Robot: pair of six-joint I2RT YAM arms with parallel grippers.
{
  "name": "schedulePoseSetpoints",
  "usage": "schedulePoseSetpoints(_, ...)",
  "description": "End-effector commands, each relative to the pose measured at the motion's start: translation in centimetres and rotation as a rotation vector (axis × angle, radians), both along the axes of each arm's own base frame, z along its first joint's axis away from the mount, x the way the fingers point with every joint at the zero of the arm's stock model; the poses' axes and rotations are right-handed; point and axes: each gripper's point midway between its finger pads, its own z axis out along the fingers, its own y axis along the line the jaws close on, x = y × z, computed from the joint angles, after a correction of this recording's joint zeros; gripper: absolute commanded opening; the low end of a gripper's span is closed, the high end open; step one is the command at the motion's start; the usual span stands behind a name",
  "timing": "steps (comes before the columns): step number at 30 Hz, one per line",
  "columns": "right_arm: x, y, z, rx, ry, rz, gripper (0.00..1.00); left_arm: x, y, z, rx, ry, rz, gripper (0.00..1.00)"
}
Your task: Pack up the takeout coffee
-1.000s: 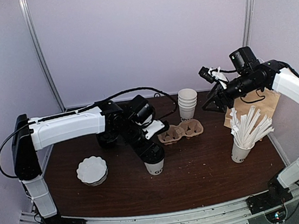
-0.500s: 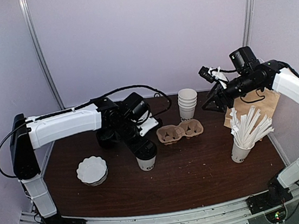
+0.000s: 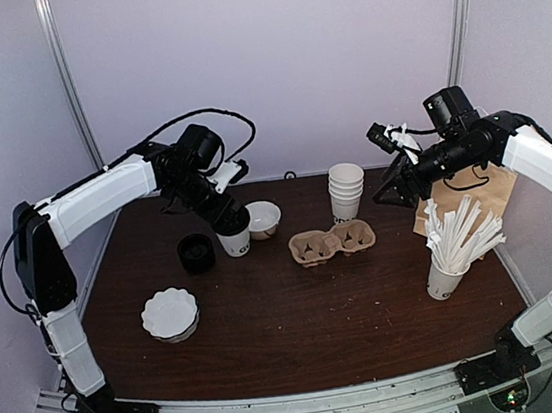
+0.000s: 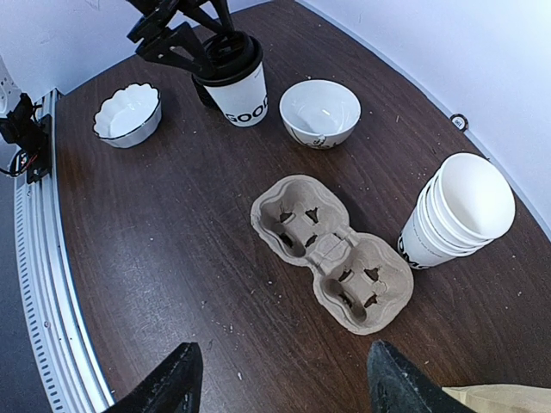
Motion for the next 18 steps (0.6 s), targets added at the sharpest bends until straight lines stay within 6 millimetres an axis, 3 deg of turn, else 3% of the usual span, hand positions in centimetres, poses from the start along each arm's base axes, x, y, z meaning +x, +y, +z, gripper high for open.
schedulePoseSetpoints(1, 0.0, -0.4, 0.7, 0.006, -0.037, -0.007, 0.69, 3.0, 1.2, -1.2, -0.003, 0.005, 0.068, 0.73)
schedulePoseSetpoints(18, -0.4, -0.7, 0.8, 0.012, -0.056, -0.015, 0.69, 6.6, 2.1, -3.7, 0.014, 0.003, 0.125, 0.76)
